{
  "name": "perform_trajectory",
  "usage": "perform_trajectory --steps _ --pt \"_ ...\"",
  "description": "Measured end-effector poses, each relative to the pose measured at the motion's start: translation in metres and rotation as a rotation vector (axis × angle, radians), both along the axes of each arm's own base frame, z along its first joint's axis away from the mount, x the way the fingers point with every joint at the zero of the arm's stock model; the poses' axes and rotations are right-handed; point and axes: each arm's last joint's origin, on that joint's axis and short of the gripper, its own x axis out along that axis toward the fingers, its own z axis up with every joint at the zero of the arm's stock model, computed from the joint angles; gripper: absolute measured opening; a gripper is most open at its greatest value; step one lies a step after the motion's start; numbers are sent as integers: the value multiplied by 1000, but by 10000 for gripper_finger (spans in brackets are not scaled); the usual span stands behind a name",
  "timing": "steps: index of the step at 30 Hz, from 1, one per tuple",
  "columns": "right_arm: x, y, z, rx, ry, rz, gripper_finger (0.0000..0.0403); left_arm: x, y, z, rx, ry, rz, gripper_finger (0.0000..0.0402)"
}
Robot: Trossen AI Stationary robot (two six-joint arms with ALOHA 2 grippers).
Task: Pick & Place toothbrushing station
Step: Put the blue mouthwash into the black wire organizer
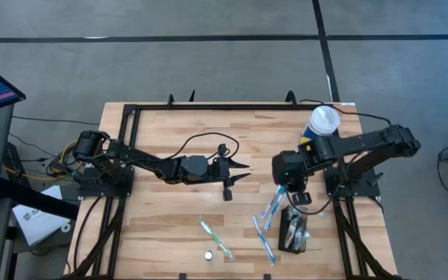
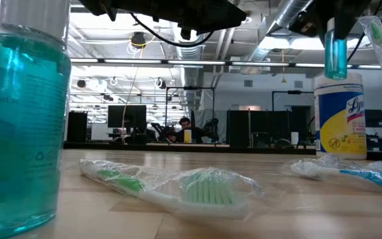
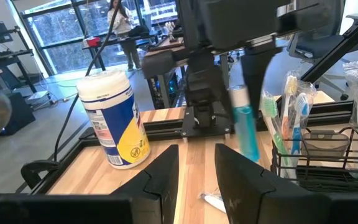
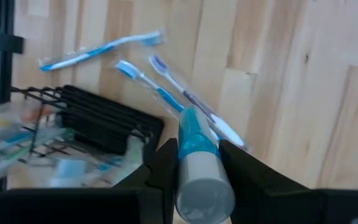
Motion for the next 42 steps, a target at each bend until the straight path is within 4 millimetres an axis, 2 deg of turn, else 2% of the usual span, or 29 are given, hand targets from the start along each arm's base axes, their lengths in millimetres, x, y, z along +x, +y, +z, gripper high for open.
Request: perform_trajectory --steps 18,42 --pt "1 39 4 35 -129 63 91 0 0 -2 3 24 0 99" --pt "-6 62 5 58 -148 69 91 0 0 -4 6 40 0 99"
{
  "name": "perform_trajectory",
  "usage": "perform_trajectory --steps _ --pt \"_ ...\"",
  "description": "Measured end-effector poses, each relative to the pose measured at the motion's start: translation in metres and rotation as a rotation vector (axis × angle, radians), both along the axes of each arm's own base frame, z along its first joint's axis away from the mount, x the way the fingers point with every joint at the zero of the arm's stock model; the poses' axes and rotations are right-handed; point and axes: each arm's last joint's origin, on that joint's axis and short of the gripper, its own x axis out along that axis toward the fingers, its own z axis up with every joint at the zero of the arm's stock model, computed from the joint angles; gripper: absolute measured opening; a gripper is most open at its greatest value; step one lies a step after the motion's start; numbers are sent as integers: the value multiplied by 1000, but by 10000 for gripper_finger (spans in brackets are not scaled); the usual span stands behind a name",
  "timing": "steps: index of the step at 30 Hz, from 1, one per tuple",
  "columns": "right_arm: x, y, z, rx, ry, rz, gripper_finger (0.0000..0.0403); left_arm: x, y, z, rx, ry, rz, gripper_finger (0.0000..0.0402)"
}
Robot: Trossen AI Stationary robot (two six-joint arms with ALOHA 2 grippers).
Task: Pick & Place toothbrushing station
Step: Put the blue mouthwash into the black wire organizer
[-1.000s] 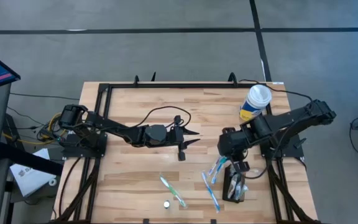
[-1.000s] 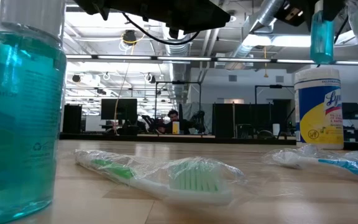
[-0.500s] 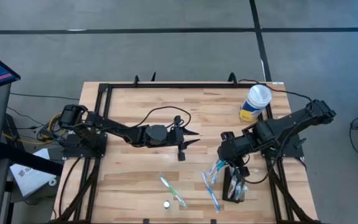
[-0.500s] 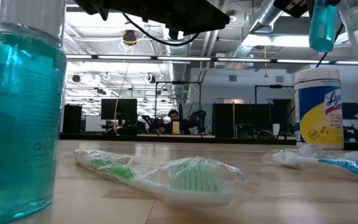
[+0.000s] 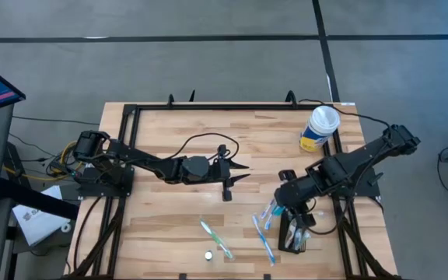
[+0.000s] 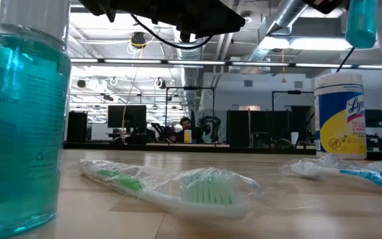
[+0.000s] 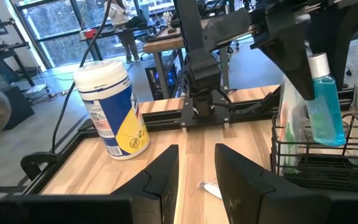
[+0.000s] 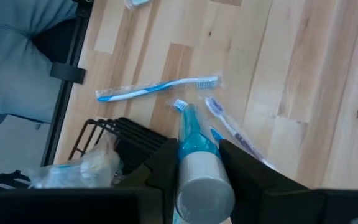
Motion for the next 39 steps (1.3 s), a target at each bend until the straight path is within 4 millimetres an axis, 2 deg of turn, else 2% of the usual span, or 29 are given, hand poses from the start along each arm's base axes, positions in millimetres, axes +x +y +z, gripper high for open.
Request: perform_trajectory --steps 21,29,39 --pt "-15 16 -2 17 76 -39 91 0 0 0 0 0 0 99" --pt "-12 17 15 28 8 -43 91 0 0 0 -2 0 0 99" --pt "-20 28 14 48 39 -56 91 0 0 0 -2 1 0 99"
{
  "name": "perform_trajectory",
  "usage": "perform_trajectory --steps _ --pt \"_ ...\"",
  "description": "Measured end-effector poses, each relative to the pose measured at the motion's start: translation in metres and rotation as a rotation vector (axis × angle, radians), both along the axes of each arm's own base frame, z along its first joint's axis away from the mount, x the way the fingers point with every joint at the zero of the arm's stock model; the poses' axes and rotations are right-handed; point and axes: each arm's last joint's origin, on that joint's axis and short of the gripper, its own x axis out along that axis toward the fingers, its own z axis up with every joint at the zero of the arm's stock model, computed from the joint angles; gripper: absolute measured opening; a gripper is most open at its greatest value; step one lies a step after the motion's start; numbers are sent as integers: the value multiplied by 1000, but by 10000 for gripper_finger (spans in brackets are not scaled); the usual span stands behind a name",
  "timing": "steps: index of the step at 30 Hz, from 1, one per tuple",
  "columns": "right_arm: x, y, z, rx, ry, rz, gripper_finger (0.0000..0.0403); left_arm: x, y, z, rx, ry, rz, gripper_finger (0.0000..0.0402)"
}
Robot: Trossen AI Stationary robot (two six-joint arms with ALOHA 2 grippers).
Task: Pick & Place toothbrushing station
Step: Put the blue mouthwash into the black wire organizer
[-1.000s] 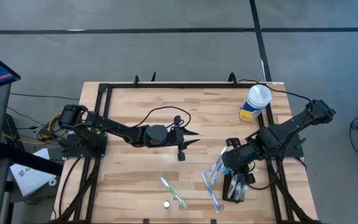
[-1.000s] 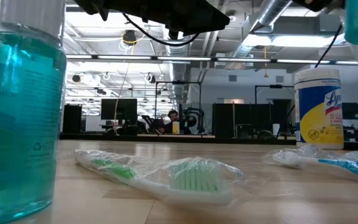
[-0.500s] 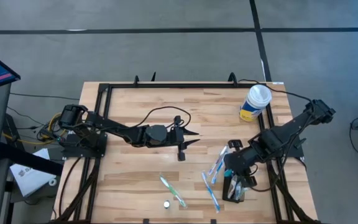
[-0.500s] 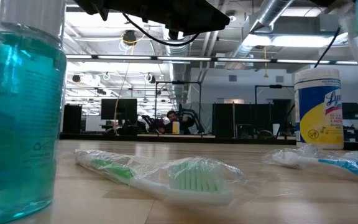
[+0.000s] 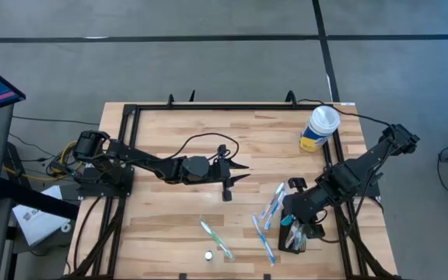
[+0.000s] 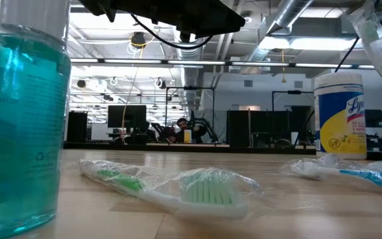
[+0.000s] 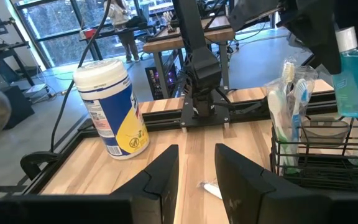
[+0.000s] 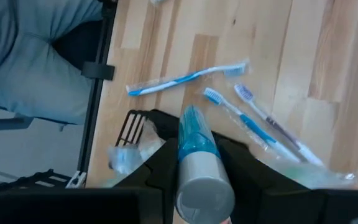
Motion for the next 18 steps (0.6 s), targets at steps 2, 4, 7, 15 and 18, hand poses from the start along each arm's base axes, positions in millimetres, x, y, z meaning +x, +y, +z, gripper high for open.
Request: perform_trajectory --steps 2,4,7,15,18 --pt "-4 2 -1 -3 24 -11 91 0 0 0 0 0 0 99" --pt "-7 2 -2 -14 55 -25 91 0 0 0 0 1 0 99" --pt "-10 2 -3 -20 78 -50 91 0 0 0 0 1 0 99" --pt "-13 3 -3 -19 106 -90 91 0 0 0 0 2 0 99" --pt "-15 2 -4 -32 130 -104 91 0 0 0 0 3 0 99"
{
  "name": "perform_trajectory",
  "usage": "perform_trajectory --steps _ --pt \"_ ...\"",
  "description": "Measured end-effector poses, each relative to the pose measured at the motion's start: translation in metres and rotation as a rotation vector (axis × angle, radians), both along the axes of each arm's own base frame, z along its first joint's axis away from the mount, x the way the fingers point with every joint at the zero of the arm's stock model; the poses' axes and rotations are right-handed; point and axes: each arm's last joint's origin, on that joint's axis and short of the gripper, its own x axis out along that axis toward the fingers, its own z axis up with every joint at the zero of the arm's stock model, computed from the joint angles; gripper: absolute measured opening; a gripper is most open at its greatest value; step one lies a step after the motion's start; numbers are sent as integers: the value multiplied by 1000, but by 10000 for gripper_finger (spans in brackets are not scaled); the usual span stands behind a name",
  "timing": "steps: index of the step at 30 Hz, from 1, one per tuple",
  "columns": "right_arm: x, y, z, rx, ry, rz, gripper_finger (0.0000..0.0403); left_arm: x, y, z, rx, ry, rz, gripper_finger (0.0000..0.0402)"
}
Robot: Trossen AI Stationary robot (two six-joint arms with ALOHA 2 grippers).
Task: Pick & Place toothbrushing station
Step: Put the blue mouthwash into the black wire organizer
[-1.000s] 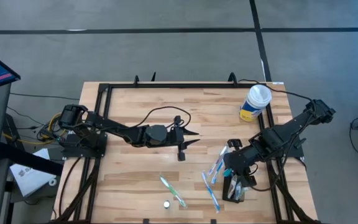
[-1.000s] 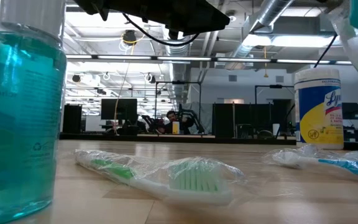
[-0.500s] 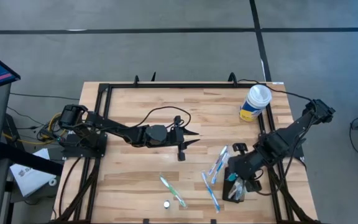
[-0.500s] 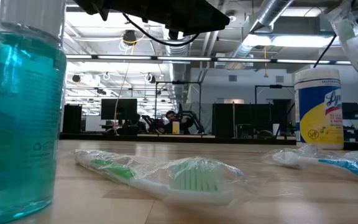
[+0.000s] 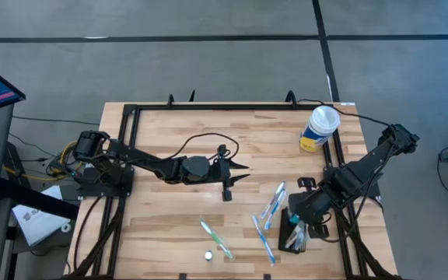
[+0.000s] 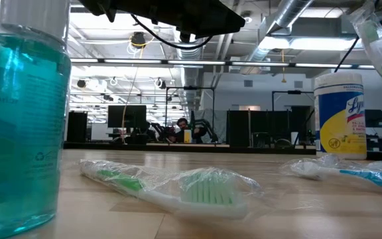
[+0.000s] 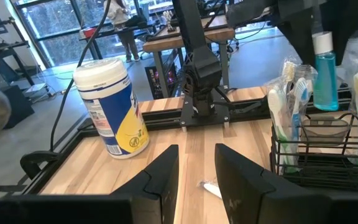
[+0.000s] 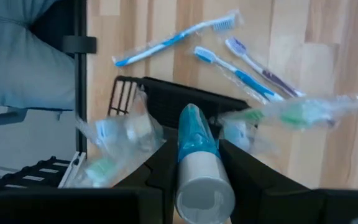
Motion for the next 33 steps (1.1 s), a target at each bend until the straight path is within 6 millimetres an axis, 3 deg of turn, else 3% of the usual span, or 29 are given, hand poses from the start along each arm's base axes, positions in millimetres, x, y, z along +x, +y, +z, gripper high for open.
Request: perform_trajectory --steps 17,33 --pt "-4 3 -1 -41 -10 -35 91 0 0 0 0 2 0 99" --pt "8 36 -36 -153 88 20 91 0 0 -1 -8 7 1 99"
